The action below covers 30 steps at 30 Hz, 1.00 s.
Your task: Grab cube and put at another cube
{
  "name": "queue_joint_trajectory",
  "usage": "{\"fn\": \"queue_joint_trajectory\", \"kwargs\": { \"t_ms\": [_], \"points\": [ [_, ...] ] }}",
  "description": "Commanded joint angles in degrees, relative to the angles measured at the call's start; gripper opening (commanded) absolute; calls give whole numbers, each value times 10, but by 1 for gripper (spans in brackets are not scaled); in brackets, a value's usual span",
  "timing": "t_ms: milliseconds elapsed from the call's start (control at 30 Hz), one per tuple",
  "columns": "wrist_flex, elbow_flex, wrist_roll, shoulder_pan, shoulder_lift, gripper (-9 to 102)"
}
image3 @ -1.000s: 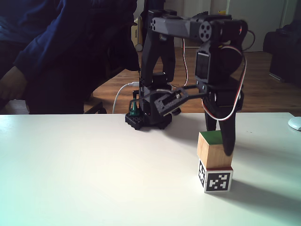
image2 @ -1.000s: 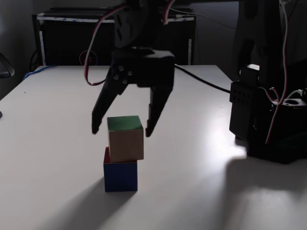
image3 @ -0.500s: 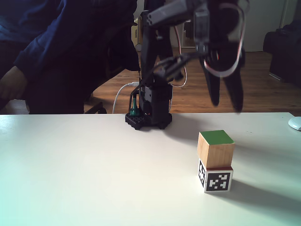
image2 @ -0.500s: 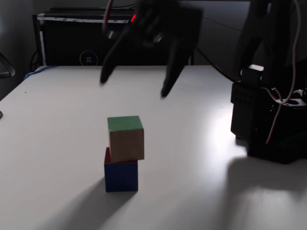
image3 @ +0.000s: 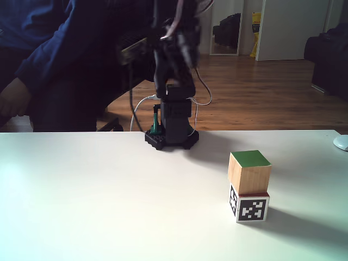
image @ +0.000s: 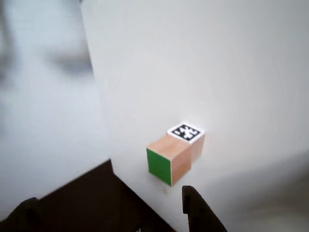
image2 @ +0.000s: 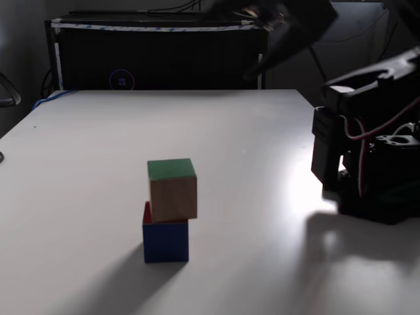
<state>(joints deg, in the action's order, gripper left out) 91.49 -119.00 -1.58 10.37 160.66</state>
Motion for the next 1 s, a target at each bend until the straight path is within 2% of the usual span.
{"fn": "queue_joint_trajectory", "kwargs": {
  "t_ms": [0,67,167,267,367,700,967],
  "points": [
    [-46,-60,-38,76,20,31],
    [-89,-121,-59,90,33,19],
    [-156,-219,-56,98,77,16],
    [-170,-300,-54,81,150,8],
    [-148,-384,-52,68,276,0],
    [-177,-511,-79,62,278,0],
    [-177,-511,-74,54,278,0]
  ]
}}
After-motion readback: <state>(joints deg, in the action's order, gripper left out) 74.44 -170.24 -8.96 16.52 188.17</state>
